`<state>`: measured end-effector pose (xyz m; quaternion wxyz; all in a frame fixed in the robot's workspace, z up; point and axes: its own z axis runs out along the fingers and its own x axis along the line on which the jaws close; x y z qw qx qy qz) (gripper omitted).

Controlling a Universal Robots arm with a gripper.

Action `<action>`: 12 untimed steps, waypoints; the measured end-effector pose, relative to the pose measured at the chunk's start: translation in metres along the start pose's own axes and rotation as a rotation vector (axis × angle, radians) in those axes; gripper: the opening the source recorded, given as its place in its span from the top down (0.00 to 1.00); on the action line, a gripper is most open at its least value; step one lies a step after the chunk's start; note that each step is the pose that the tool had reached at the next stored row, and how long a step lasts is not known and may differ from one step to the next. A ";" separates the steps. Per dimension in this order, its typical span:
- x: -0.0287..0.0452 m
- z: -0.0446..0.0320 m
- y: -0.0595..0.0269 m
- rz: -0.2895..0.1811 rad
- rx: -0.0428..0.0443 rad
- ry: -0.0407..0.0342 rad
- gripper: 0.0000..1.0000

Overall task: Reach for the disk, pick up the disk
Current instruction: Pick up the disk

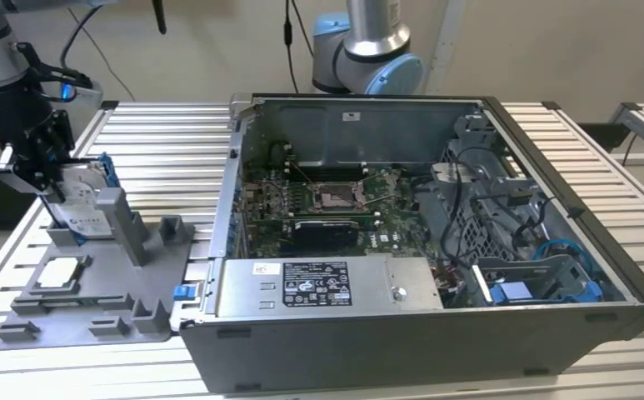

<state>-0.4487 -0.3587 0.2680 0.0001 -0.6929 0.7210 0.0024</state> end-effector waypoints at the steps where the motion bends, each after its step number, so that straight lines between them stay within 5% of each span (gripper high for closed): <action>1: 0.0000 0.0002 0.0000 0.000 0.0000 0.0000 0.00; 7: 0.0000 0.0007 0.0000 0.000 0.0001 0.0000 0.00; 8: 0.0000 0.0007 0.0000 0.000 0.0000 0.0000 1.00; 12: 0.0000 0.0008 0.0000 0.000 0.0002 -0.0001 1.00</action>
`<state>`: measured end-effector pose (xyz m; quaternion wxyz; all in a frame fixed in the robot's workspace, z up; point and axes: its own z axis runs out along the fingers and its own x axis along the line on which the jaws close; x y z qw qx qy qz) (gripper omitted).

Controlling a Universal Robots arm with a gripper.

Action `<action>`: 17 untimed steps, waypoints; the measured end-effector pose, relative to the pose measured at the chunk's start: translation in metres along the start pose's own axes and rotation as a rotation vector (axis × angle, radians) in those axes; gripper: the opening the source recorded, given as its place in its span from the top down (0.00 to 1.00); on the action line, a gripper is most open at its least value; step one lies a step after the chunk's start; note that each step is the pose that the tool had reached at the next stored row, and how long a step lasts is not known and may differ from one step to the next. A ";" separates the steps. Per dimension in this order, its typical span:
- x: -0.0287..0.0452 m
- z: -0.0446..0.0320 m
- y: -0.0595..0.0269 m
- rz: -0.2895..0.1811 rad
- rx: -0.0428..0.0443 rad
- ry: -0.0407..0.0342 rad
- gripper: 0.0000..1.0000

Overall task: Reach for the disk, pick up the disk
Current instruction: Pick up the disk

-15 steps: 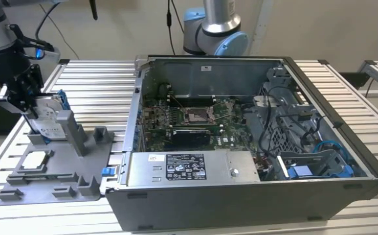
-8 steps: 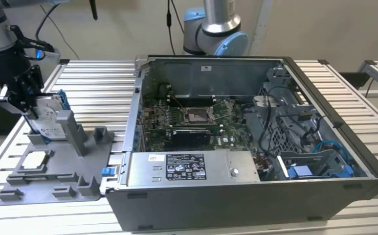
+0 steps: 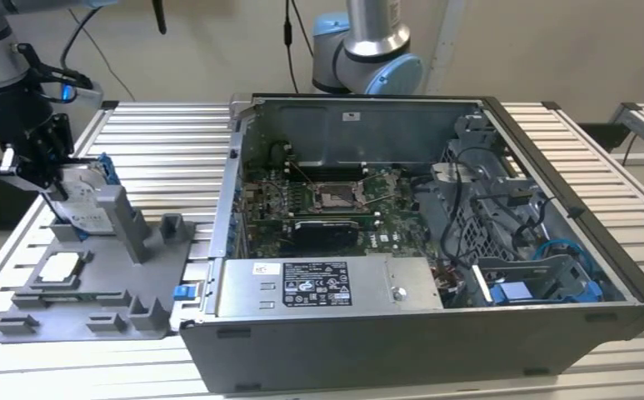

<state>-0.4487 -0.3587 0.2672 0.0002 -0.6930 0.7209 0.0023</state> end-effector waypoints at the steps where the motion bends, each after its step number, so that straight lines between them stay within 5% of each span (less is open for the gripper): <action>1: 0.0000 0.0000 0.0000 0.000 0.0000 0.0000 1.00; 9: 0.0000 0.0000 0.0000 0.000 0.0000 0.0007 1.00; 12: 0.0000 0.0001 0.0000 0.000 0.0011 0.0236 1.00; 17: -0.0001 0.0000 0.0000 0.000 0.0005 0.0145 1.00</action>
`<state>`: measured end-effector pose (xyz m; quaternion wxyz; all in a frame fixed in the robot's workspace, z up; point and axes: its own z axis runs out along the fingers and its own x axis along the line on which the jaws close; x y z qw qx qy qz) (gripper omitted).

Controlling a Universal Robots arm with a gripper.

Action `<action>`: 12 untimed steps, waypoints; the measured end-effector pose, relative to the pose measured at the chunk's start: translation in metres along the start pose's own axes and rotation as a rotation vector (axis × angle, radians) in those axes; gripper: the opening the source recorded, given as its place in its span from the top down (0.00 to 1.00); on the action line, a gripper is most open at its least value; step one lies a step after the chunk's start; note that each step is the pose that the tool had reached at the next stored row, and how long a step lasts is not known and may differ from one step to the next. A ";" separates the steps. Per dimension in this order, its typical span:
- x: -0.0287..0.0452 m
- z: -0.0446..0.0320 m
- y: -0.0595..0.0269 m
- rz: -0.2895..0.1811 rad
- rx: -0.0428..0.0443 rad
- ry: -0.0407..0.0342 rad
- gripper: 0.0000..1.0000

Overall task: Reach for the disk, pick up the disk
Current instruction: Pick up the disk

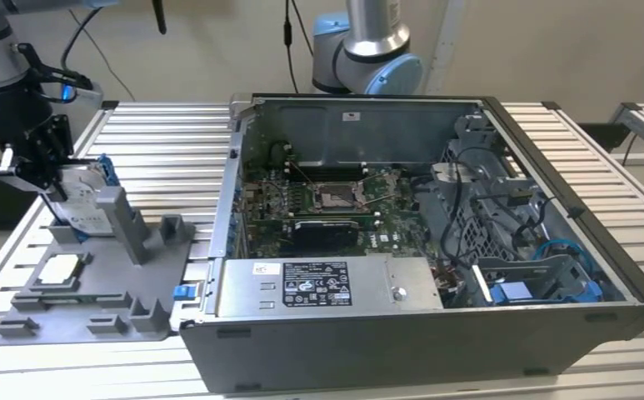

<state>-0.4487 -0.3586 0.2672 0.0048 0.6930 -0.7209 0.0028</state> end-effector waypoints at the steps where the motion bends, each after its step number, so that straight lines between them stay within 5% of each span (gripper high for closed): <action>1: 0.0000 0.0000 0.0000 0.000 0.0000 -0.0001 1.00; 12: 0.0001 0.0000 0.0000 0.000 0.0000 -0.0007 1.00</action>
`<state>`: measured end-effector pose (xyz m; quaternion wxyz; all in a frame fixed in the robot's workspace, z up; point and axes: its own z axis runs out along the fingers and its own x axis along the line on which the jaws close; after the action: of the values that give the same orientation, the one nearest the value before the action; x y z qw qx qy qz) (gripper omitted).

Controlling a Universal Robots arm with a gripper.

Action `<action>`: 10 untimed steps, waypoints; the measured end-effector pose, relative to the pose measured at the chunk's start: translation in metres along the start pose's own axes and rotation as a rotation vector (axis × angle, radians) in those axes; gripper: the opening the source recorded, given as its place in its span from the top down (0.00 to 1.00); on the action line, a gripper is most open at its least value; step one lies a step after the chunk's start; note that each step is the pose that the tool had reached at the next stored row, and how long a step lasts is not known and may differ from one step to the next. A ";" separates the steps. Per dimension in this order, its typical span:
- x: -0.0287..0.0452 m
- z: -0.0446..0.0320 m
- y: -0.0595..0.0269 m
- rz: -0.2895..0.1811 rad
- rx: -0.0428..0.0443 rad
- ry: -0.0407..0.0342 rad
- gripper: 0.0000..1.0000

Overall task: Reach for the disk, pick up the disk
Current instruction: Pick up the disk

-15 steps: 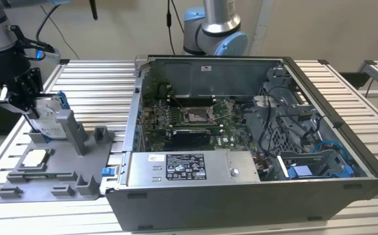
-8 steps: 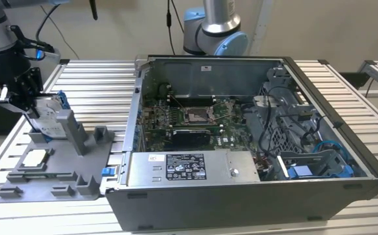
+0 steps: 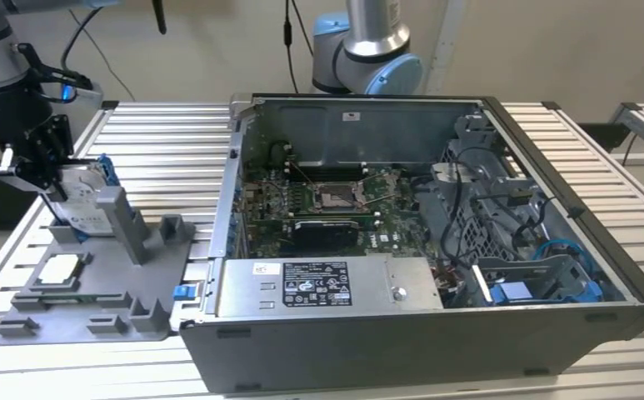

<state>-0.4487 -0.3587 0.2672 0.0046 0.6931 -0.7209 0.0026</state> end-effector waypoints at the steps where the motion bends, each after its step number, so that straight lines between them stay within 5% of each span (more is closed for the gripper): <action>1: 0.0000 0.0000 0.0000 0.000 0.0000 0.0000 1.00; 10: 0.0000 -0.0043 0.0000 0.000 0.0000 -0.0001 1.00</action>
<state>-0.4487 -0.3587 0.2715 0.0045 0.6931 -0.7209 0.0025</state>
